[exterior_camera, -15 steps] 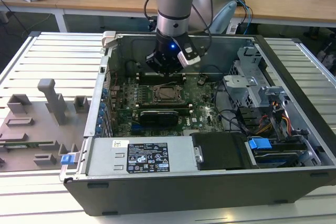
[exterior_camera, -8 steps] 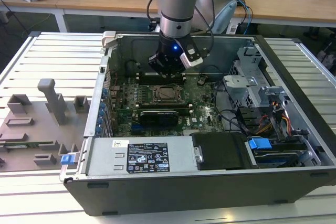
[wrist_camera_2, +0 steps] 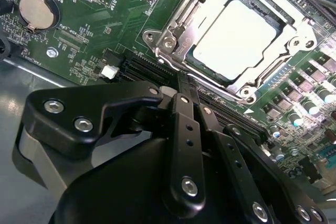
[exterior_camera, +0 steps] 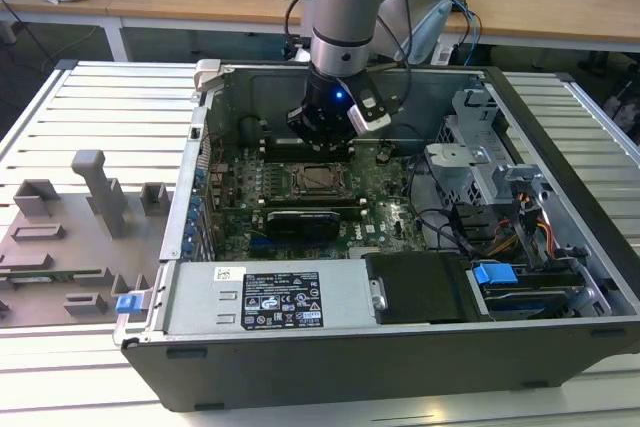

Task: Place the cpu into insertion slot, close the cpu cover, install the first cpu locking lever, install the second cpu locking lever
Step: 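Install the first cpu locking lever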

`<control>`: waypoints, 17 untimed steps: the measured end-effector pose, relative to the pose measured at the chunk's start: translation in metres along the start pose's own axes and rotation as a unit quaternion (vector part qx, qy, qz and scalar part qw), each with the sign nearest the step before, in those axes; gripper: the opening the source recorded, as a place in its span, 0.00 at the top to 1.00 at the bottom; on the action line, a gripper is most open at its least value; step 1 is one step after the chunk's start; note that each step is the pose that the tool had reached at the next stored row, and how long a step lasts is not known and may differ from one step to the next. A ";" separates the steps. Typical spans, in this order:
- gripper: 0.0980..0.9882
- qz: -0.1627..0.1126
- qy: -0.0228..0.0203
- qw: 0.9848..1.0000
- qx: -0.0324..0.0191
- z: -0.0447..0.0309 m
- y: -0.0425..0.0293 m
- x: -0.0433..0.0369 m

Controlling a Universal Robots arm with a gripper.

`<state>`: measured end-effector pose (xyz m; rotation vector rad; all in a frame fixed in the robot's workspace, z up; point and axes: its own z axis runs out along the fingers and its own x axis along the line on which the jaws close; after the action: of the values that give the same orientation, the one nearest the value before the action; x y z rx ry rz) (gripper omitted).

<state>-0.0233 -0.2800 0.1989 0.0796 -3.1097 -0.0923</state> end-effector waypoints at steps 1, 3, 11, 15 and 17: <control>0.99 0.000 0.000 1.000 0.000 -0.0003 -0.0002 0.0002; 0.99 -0.001 0.000 1.000 0.000 -0.0009 0.0002 0.0001; 0.99 -0.002 -0.001 1.000 -0.001 -0.0144 0.0020 0.0000; 0.99 -0.002 -0.001 1.000 -0.001 -0.0292 0.0029 0.0004; 0.99 -0.002 -0.001 1.000 -0.001 -0.0338 0.0031 0.0005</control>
<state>-0.0229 -0.2789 0.2328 0.0872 -3.1109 -0.0958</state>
